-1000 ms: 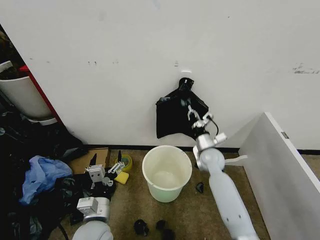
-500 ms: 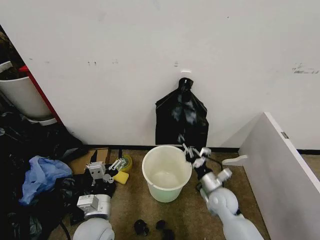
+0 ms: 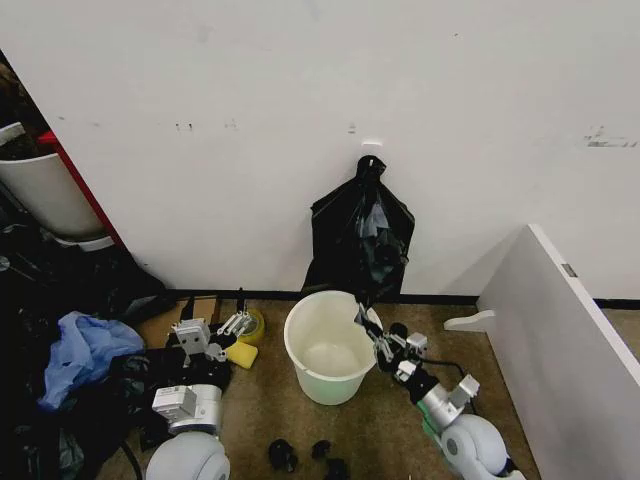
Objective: Place the garbage bag over the trash bin.
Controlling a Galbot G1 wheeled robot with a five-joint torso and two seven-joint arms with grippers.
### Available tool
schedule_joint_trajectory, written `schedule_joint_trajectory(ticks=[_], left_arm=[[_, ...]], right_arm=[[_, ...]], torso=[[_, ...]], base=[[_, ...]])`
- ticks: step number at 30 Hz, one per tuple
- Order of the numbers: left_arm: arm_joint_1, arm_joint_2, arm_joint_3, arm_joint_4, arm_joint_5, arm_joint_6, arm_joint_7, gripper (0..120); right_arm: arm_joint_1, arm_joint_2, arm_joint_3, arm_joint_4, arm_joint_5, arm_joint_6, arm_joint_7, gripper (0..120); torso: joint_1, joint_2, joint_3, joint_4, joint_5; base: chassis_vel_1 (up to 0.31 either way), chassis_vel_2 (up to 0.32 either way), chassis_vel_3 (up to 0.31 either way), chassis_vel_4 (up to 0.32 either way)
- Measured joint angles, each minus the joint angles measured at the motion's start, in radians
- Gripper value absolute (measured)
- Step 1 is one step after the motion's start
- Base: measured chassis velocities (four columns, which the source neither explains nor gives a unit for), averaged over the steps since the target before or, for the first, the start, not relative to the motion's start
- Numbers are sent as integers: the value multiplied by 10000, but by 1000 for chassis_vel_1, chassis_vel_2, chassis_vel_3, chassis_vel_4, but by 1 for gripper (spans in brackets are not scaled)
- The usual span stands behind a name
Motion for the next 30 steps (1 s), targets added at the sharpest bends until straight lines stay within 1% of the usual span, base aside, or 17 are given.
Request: schedule_joint_trajectory(ticks=[4,8,14,16,19,21,22,24,27,29,30], left_arm=[[-12,-2,2,6,-2,1,2,100],[-59,28,0,53,-35,3,3,100],[-143,74,-9,120,-132,14,3,100],[-164,112,-24,159,-176,15,4,100],[-197,178,-43,218,-229,16,-2,100],[-212,207,-44,233,-249,16,-5,100],[-212,207,-44,233,-249,16,-5,100],[-256,249,-42,263,-277,15,-8,100],[-301,300,-36,294,-302,16,-17,100],[-300,326,-35,295,-308,16,-20,100],[-300,326,-35,295,-308,16,-20,100]], right_arm=[[-7,11,66,-360,-588,257,-566,0],[132,75,136,-643,-1034,415,-837,0],[401,194,226,-599,-798,704,-628,0],[524,198,359,-687,-732,1120,-603,0],[598,153,635,-771,-621,1673,-756,14],[577,126,748,-731,-620,1852,-823,19],[577,126,748,-731,-620,1852,-823,19],[459,102,948,-492,-741,2125,-761,28],[140,44,1256,-108,-1181,2410,-273,42],[-57,-8,1330,48,-1568,2415,490,49],[-57,-8,1330,48,-1568,2415,490,49]], torso=[[0,0,0,0,0],[0,0,0,0,0],[0,0,0,1,0],[1,0,0,2,-1],[1,0,0,1,-1],[1,0,0,1,-1],[1,0,0,1,-1],[1,0,0,1,0],[1,0,0,1,0],[1,0,0,-1,-2],[1,0,0,-1,-2]], base=[[0,0,0,0],[0,0,0,0],[0,0,0,0],[0,0,0,0],[0,0,0,0],[0,0,0,0],[0,0,0,0],[0,0,0,0],[0,0,0,0],[0,0,0,0],[0,0,0,0]])
